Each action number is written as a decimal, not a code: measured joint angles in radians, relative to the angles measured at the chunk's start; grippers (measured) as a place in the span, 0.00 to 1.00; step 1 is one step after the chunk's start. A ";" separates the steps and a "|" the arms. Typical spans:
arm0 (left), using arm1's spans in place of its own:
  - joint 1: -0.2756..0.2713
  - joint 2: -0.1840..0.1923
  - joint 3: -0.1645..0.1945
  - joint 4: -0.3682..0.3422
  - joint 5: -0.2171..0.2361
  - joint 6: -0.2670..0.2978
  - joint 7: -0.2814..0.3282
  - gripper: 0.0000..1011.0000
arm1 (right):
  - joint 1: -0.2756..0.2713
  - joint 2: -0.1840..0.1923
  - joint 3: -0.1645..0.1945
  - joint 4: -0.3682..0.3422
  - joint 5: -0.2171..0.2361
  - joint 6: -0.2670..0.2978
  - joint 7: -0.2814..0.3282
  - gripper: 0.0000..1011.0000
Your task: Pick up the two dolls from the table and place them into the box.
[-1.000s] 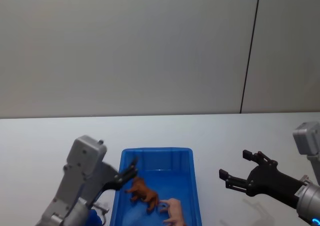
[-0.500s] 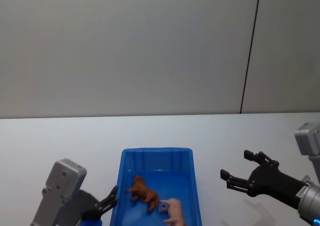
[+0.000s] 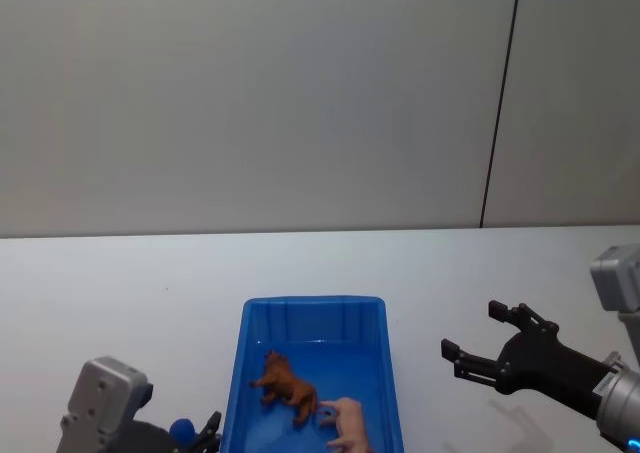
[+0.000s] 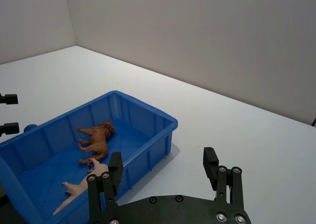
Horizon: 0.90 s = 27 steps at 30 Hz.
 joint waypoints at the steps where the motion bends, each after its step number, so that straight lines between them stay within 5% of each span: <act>1: 0.003 0.000 0.000 0.004 -0.004 -0.004 0.000 0.99 | 0.000 0.000 0.000 0.000 0.000 0.000 0.000 0.99; 27: 0.006 -0.059 0.002 0.148 -0.063 -0.068 -0.054 0.99 | -0.001 0.001 0.000 0.000 0.000 0.000 0.000 0.99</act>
